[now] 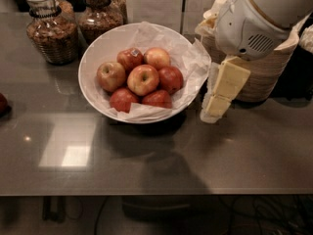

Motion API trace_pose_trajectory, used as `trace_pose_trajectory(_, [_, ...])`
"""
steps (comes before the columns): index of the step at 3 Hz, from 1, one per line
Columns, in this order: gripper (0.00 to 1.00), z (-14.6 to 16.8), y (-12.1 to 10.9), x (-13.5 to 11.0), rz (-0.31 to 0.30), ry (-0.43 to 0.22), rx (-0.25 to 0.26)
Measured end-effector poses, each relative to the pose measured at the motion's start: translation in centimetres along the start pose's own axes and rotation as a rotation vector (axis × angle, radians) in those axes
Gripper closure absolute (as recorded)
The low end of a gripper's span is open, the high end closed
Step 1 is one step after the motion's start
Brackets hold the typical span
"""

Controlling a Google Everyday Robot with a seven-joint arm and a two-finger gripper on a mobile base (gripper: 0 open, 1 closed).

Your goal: Pick apple from white bowl

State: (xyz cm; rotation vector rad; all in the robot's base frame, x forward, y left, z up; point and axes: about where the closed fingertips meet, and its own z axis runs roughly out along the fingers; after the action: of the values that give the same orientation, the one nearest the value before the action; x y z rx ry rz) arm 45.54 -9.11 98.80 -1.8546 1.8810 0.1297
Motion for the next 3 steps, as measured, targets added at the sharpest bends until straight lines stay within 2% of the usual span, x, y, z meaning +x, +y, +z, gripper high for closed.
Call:
trace_pose_trajectory(1, [0.00, 0.0, 0.0, -0.2, -0.001, -0.003, 0.001])
trace_pose_trajectory(2, [0.00, 1.0, -0.6, -0.4, 0.028, -0.038, 0.033])
trace_pose_trajectory(3, [0.00, 3.3, -3.1, -3.6, 0.042, -0.164, 0.074])
